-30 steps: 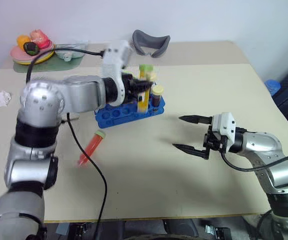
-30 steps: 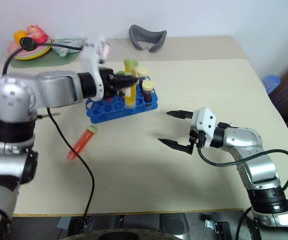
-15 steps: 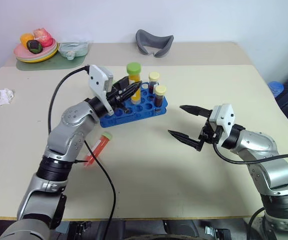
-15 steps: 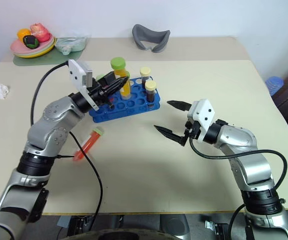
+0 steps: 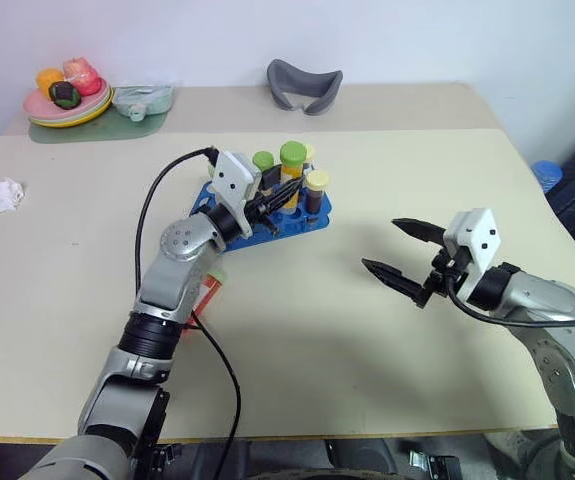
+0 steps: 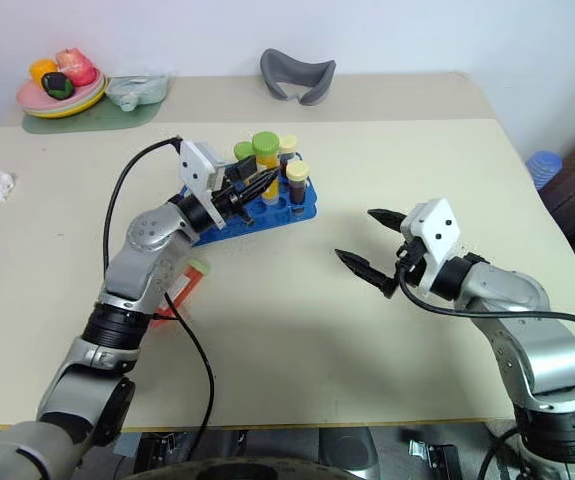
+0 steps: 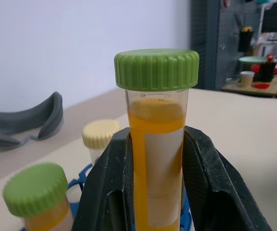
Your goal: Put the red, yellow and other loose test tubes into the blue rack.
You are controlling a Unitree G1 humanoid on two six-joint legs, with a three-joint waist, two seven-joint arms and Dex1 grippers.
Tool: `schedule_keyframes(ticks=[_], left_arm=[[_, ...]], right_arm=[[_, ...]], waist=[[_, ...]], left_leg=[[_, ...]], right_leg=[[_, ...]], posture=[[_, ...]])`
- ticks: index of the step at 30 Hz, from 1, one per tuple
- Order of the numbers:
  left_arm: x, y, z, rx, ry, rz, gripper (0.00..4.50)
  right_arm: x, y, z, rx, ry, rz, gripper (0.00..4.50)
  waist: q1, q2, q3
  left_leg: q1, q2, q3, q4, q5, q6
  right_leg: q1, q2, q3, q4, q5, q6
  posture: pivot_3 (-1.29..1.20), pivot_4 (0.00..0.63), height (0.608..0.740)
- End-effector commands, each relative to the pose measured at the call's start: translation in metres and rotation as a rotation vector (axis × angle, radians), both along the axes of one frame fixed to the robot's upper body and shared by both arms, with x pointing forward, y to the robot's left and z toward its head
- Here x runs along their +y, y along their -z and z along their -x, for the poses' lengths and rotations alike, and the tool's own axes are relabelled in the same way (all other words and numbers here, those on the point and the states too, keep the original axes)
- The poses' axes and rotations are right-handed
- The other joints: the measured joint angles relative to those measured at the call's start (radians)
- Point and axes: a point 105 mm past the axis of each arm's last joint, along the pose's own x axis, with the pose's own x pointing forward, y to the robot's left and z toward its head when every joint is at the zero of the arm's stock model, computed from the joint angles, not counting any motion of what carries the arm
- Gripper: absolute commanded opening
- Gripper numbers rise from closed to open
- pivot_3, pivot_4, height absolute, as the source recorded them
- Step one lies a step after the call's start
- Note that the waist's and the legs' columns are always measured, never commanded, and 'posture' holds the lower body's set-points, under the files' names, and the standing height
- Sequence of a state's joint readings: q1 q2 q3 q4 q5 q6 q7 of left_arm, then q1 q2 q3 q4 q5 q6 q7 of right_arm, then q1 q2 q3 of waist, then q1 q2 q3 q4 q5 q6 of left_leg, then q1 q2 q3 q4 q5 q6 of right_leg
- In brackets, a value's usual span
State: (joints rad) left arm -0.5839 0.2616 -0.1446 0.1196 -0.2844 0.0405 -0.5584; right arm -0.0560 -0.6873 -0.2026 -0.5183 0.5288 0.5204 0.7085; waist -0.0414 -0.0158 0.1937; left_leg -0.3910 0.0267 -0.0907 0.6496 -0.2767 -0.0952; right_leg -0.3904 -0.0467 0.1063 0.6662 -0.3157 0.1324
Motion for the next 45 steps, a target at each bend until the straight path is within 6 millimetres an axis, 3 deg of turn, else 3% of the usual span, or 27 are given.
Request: schedule_keyframes(ticks=[1, 10, 15, 26, 30, 36, 45], left_arm=[[-0.007, -0.001, 0.000, -0.075, -0.025, -0.013, 0.81], [-0.027, 0.008, -0.012, -0.133, -0.124, 0.028, 0.81], [-0.023, 0.005, -0.019, -0.131, -0.178, 0.067, 0.81], [-0.018, -0.017, -0.005, -0.152, -0.144, 0.164, 0.81], [-0.012, -0.022, -0.006, -0.122, -0.171, 0.166, 0.81], [0.000, -0.012, -0.010, -0.052, -0.231, 0.122, 0.81], [0.002, 0.006, -0.012, -0.011, -0.229, 0.087, 0.81]], right_arm=[[-0.003, -0.017, 0.009, -0.066, 0.022, 0.005, 4.50], [-0.019, -0.023, 0.024, -0.063, 0.103, 0.058, 4.50], [-0.024, -0.023, 0.030, -0.044, 0.119, 0.083, 4.50], [-0.028, -0.020, 0.034, -0.036, 0.125, 0.091, 4.50], [-0.024, -0.027, 0.030, -0.059, 0.105, 0.081, 4.50], [-0.012, -0.032, 0.035, -0.083, 0.037, 0.064, 4.50], [-0.015, -0.024, 0.039, -0.084, 0.047, 0.036, 4.50]], waist=[[0.001, 0.000, 0.000], [0.010, 0.000, 0.000], [0.009, 0.000, 0.000], [0.012, 0.000, 0.000], [0.018, 0.000, 0.000], [0.028, 0.000, 0.000], [0.028, 0.000, 0.000]], left_leg=[[0.000, 0.000, 0.000, 0.000, 0.000, 0.000], [0.000, 0.000, 0.000, 0.000, 0.000, 0.000], [0.000, 0.000, 0.000, 0.000, 0.000, 0.000], [0.000, 0.000, 0.000, 0.000, 0.000, 0.000], [0.000, 0.000, 0.000, 0.000, 0.000, 0.000], [0.000, 0.000, 0.000, 0.000, 0.000, 0.001], [0.000, 0.000, 0.000, 0.000, 0.000, 0.001]], right_leg=[[0.000, 0.000, 0.000, 0.000, 0.000, 0.000], [0.001, 0.000, 0.000, -0.001, 0.000, 0.000], [0.001, 0.000, 0.000, 0.000, 0.000, 0.001], [0.001, 0.000, 0.000, 0.000, 0.000, 0.001], [0.001, 0.000, 0.000, -0.001, 0.000, 0.001], [0.001, 0.000, 0.000, -0.001, 0.000, 0.001], [0.001, 0.000, 0.000, -0.001, 0.000, 0.001]], posture=[[0.00, 0.150, 0.740], [0.00, 0.150, 0.740], [0.00, 0.150, 0.740], [0.00, 0.150, 0.740], [0.00, 0.150, 0.740], [0.00, 0.150, 0.740], [0.00, 0.150, 0.740]])
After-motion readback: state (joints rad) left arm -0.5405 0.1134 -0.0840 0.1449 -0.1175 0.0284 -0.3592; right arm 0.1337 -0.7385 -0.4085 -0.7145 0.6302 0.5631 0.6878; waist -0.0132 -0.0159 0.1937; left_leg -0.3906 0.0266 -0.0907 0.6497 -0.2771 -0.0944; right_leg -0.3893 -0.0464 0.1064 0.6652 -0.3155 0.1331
